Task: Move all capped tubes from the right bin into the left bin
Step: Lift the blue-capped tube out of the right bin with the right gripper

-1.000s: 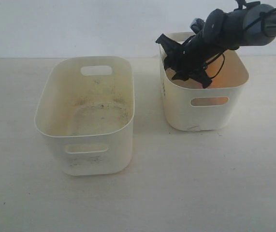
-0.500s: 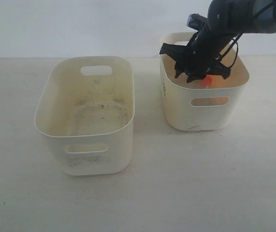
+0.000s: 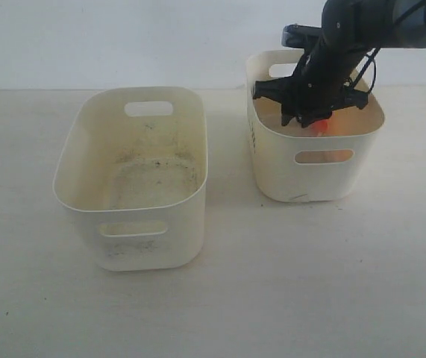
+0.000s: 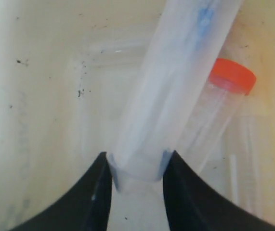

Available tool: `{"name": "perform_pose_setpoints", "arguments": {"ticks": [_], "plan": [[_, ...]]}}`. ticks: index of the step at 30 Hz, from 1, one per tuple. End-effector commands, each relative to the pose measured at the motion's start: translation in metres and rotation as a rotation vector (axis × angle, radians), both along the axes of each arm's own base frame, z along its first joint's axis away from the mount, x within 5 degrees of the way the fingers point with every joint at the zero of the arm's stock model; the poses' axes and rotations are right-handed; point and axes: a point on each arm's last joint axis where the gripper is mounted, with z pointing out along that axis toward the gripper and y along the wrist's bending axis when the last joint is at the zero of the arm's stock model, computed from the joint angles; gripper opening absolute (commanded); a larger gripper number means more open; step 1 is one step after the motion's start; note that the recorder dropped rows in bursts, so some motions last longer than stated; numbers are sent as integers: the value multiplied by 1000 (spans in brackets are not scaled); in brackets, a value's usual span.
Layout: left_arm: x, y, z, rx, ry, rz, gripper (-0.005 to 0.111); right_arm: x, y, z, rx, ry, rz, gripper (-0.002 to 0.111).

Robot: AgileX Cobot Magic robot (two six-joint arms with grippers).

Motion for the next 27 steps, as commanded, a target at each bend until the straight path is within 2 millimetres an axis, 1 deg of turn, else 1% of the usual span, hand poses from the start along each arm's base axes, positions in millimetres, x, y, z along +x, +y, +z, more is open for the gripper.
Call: {"name": "perform_pose_setpoints", "arguments": {"ticks": [1,9,14,22,27], "plan": [[0,0,-1,-11,-1,-4,4,-2,-2,25,-16,-66,44,0],[0,0,-1,-11,-1,-4,4,-11,-5,35,-52,-27,81,0],[0,0,-1,-11,-1,-4,4,-19,-9,46,-78,6,107,0],[0,0,-1,-11,-1,-4,4,-32,-13,83,-63,-47,118,0],[0,0,-1,-11,-1,-4,4,-42,-16,100,-71,-55,135,0]]}}
